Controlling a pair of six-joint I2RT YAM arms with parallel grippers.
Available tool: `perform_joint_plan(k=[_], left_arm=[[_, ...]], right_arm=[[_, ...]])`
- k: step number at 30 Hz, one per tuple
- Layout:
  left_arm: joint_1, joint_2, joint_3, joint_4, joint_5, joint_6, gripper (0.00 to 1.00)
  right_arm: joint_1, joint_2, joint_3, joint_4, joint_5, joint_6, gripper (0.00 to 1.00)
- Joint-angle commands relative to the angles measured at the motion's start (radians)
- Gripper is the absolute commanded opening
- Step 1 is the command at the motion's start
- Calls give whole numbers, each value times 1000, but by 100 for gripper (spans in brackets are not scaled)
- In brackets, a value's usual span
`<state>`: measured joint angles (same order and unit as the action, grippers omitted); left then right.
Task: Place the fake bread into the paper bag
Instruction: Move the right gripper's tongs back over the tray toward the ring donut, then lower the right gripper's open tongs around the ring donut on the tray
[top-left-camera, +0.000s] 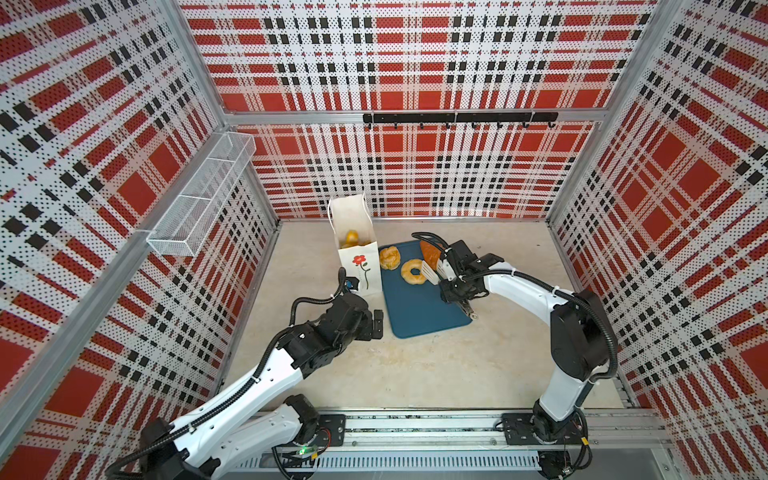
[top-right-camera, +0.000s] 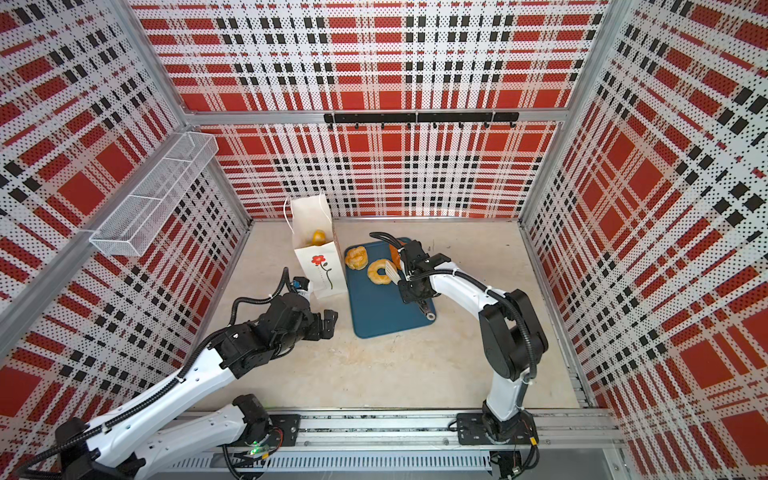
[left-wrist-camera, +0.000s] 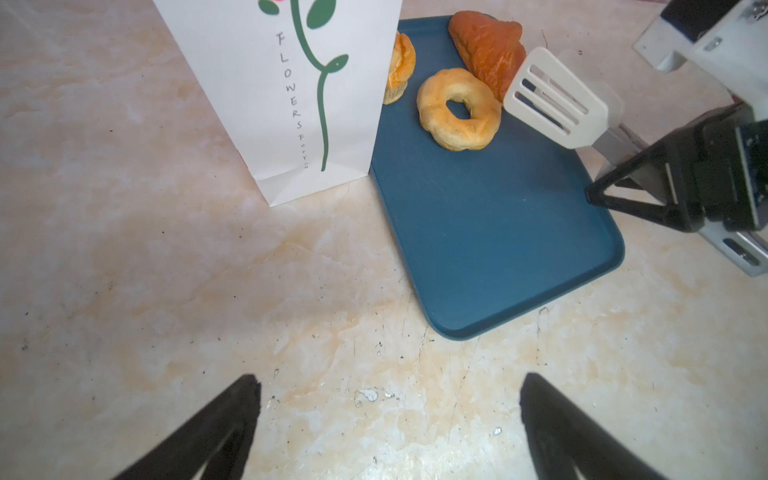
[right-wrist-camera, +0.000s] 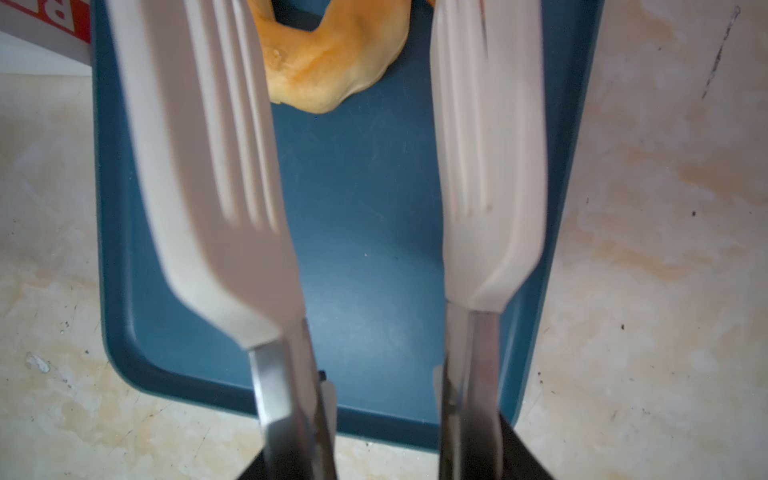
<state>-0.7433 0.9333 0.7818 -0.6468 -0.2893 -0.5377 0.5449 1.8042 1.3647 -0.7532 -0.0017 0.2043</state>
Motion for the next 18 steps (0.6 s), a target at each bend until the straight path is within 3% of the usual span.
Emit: perform_joint_plan(k=[1, 18], left_arm=[[-9, 16, -13, 38, 11, 4, 99], [-11, 45, -33, 71, 30, 23, 99]], right_arm=[[4, 26, 56, 15, 3, -1, 50], [49, 148, 171, -77, -3, -15, 48]])
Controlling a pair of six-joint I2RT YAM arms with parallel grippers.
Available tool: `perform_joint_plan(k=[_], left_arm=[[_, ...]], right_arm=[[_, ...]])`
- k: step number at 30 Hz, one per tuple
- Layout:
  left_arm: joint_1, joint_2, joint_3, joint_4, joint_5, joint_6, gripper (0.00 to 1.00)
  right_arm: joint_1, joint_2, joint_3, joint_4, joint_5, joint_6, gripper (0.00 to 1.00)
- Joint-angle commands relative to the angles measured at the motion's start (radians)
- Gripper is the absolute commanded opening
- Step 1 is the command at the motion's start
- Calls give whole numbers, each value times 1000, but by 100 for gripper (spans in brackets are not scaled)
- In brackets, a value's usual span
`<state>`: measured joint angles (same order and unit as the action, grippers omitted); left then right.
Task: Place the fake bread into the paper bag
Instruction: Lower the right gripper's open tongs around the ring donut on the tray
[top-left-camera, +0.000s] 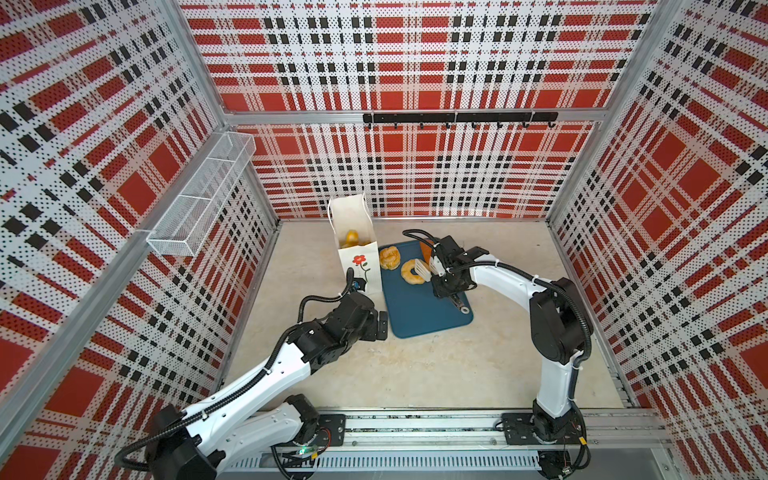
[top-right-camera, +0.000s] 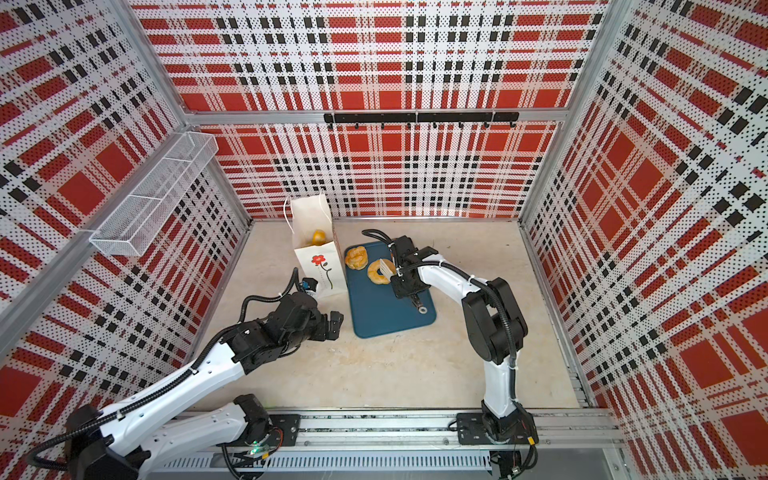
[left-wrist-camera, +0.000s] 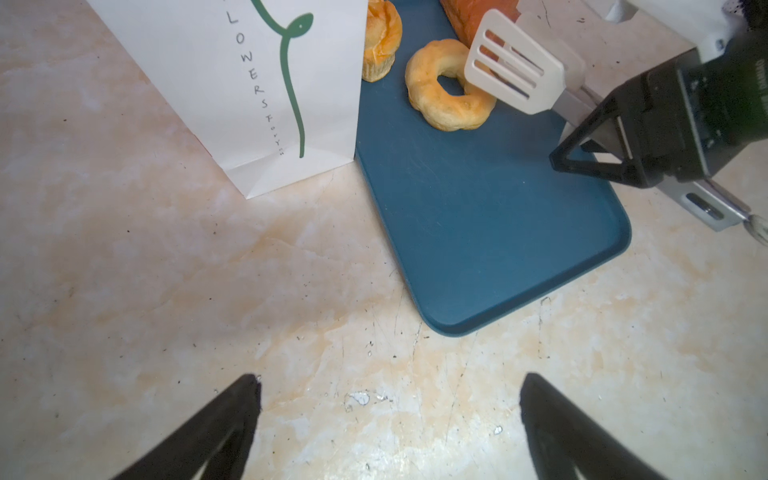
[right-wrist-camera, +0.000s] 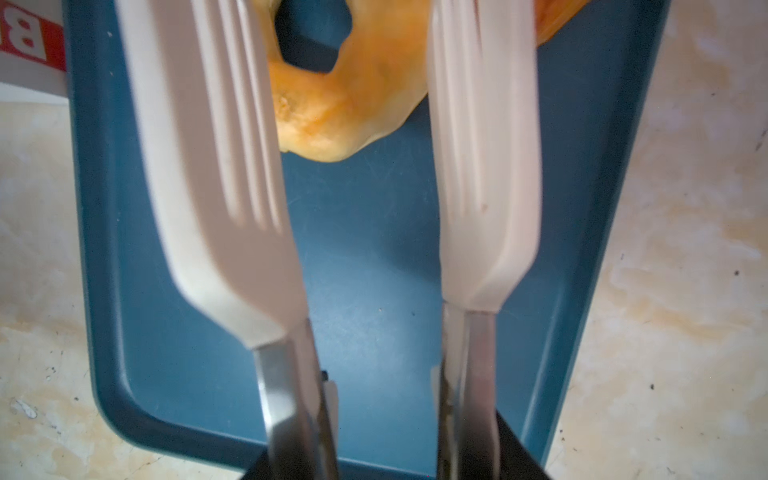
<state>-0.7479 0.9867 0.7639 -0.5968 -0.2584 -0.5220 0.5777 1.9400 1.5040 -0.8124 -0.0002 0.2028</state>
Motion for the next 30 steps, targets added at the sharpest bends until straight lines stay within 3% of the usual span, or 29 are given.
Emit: perform_joint_plan(k=[1, 17, 30], left_arm=[[-7, -10, -18, 22, -3, 9, 99], [-7, -54, -49, 26, -7, -2, 99], [-7, -36, -49, 32, 1, -2, 99]], right_arm=[[24, 11, 31, -25, -4, -15, 48], [89, -94, -8, -108, 30, -5, 45], [60, -11, 93, -112, 111, -31, 47]])
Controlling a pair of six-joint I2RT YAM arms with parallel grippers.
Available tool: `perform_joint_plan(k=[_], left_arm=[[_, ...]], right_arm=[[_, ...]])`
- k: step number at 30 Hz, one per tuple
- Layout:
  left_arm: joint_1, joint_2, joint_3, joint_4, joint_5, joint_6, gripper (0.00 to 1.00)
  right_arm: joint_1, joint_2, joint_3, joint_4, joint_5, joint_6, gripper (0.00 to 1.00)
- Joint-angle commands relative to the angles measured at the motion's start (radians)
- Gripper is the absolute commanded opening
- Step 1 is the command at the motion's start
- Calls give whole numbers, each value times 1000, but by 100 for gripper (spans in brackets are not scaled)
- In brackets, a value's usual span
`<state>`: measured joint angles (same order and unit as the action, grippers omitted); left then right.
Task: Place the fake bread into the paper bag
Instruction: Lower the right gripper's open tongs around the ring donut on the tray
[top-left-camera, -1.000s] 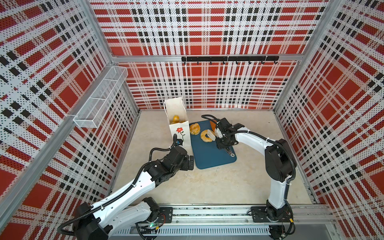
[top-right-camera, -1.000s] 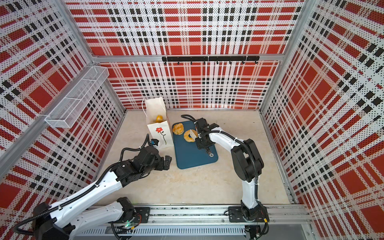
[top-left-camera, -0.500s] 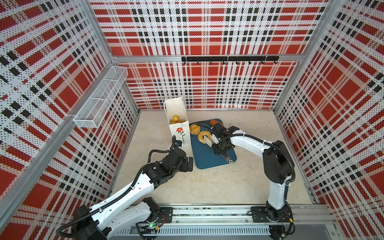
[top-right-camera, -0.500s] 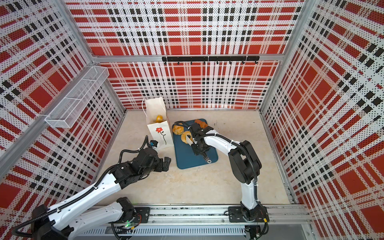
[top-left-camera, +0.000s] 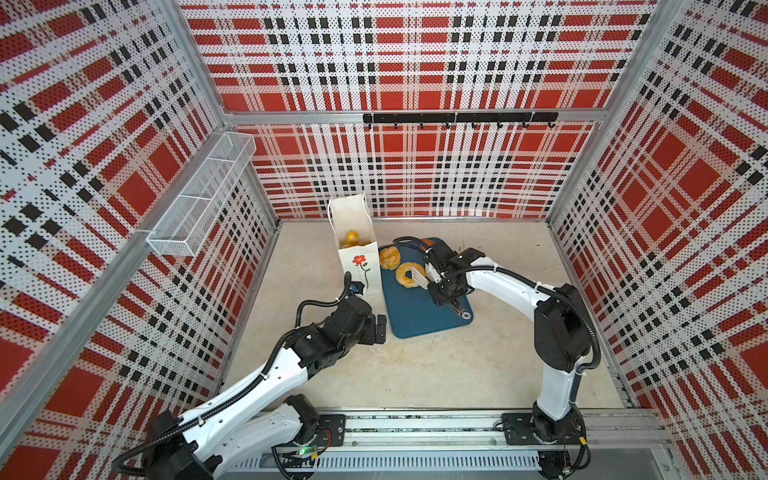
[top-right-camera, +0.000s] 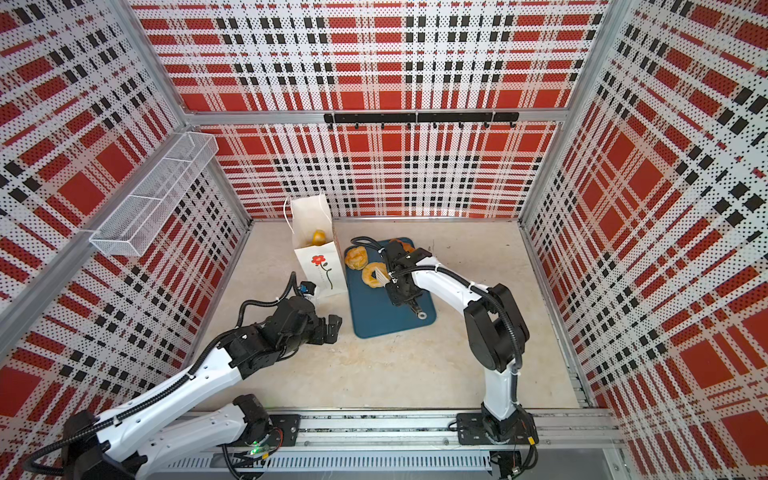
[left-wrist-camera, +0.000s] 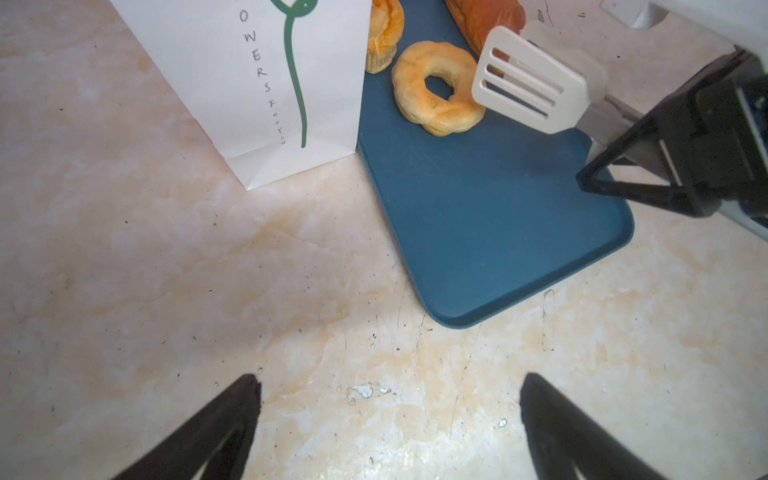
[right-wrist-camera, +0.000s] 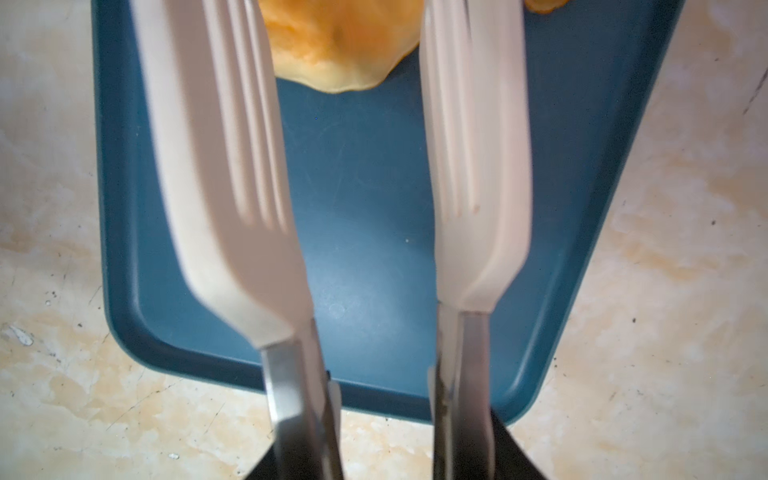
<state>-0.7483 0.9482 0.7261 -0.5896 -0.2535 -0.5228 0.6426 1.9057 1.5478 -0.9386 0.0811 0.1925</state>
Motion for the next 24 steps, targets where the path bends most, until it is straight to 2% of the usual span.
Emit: perform_joint_plan(k=[1, 14, 24], left_arm=[[-8, 2, -13, 25, -4, -1, 99], [-7, 15, -10, 31, -3, 3, 99], [-8, 12, -11, 32, -1, 3, 99]], right_arm=[[-7, 31, 56, 15, 34, -23, 47], [-16, 150, 166, -12, 55, -54, 47], [7, 169, 166, -68, 73, -105, 39]])
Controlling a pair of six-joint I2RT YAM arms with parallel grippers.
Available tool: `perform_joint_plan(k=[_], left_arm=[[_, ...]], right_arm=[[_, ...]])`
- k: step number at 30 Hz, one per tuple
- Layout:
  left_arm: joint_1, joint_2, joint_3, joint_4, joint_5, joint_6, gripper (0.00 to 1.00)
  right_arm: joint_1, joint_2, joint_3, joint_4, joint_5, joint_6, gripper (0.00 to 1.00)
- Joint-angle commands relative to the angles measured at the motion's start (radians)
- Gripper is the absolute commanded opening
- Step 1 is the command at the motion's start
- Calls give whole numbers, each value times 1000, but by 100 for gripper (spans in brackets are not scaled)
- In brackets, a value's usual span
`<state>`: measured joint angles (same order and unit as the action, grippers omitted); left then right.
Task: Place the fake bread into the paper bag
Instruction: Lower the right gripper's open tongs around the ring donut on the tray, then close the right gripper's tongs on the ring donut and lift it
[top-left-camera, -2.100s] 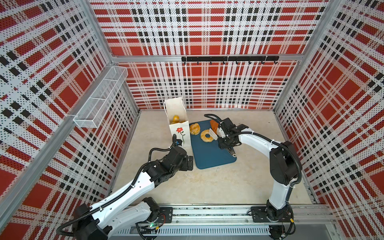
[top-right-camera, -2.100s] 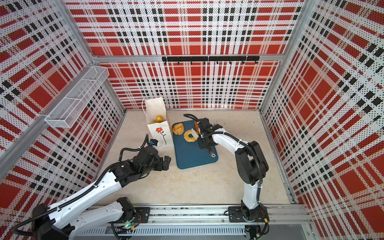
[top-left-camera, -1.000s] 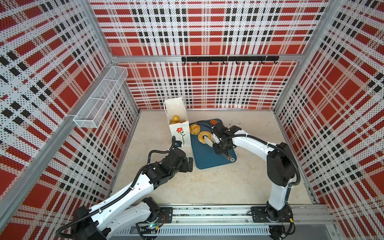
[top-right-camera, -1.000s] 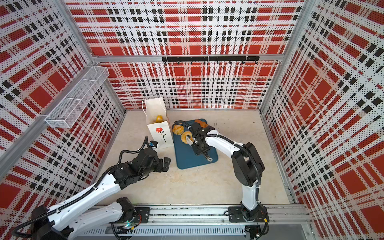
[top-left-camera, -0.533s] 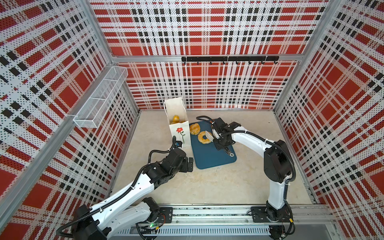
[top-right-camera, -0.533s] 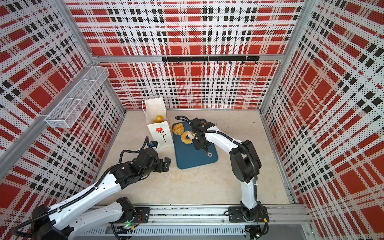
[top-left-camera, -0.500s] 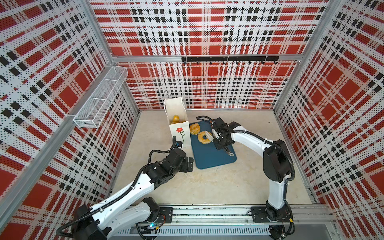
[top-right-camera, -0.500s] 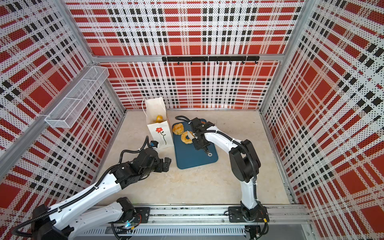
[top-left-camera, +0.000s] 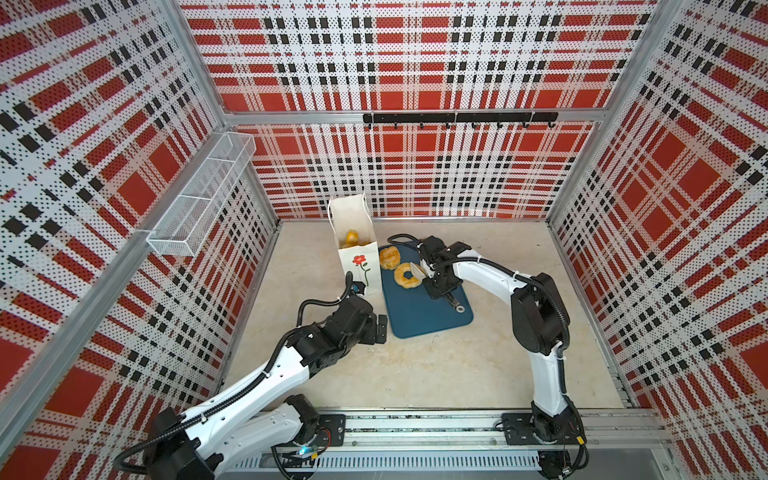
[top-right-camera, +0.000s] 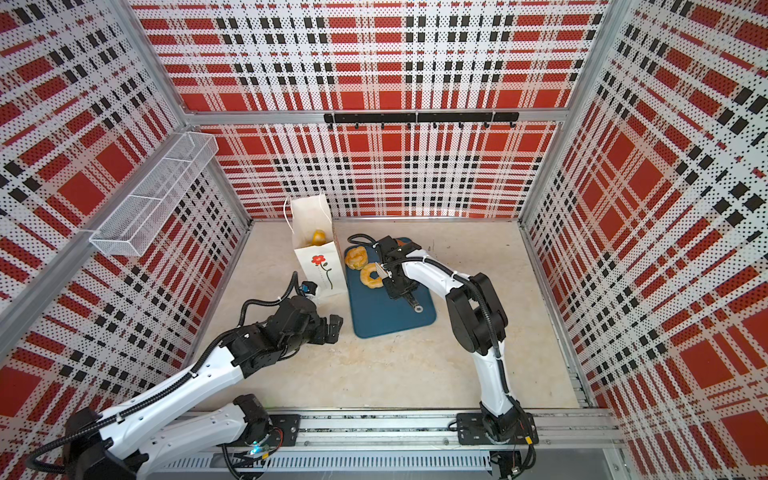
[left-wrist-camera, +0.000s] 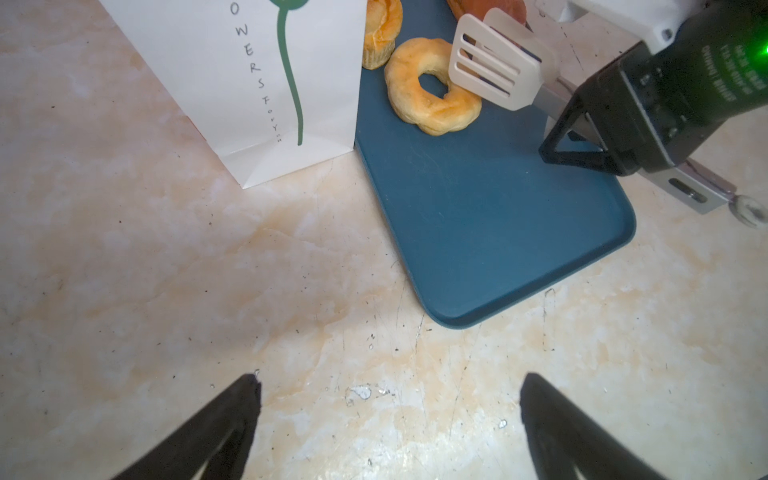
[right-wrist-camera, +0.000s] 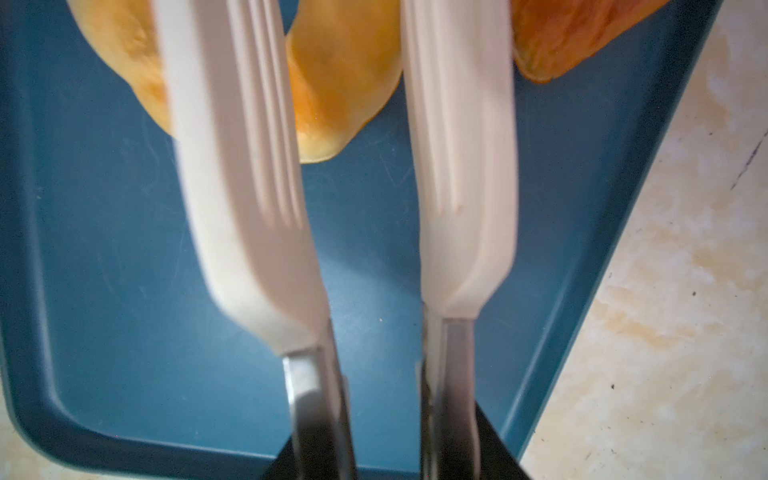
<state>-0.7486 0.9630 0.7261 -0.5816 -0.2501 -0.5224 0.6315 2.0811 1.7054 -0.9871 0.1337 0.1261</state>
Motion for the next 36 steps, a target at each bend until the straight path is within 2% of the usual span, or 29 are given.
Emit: perform_joint_plan(k=[1, 16, 25, 36], left_arm=[[-8, -2, -11, 25, -4, 3, 99], [-11, -5, -11, 26, -2, -1, 99], [-14, -16, -16, 24, 0, -4, 99], [-15, -11, -17, 25, 0, -2, 99]], right_arm=[[24, -12, 2, -26, 23, -44, 39], [38, -152, -123, -56, 12, -28, 38], [29, -122, -71, -35, -13, -12, 49], [15, -77, -23, -30, -58, -18, 51]])
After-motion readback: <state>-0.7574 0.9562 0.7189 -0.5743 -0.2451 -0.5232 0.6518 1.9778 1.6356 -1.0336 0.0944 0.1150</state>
